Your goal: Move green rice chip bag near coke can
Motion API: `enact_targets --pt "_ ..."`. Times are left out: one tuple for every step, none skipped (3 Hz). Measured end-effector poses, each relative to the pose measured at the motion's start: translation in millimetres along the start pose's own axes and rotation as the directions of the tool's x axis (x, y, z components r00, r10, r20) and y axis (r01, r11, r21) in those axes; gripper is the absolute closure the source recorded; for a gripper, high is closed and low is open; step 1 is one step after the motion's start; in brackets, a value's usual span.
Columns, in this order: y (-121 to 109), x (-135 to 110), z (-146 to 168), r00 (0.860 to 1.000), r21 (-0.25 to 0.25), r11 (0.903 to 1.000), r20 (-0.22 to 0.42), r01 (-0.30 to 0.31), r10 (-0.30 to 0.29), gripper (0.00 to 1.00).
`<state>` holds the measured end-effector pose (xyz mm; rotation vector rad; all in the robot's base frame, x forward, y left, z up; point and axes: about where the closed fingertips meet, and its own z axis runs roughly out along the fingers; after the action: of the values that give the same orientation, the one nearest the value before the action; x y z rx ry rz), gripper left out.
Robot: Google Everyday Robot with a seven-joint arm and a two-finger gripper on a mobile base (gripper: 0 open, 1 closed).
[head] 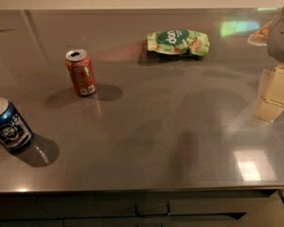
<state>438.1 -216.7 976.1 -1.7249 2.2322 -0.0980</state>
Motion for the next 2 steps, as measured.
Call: enact_targets --pt "0 0 0 1.000 0.000 1.0000 0.000 0.000 0.000 0.00" --pt "-14 -9 6 1.000 0.006 0.9998 0.021 -0.019 0.019 0.00"
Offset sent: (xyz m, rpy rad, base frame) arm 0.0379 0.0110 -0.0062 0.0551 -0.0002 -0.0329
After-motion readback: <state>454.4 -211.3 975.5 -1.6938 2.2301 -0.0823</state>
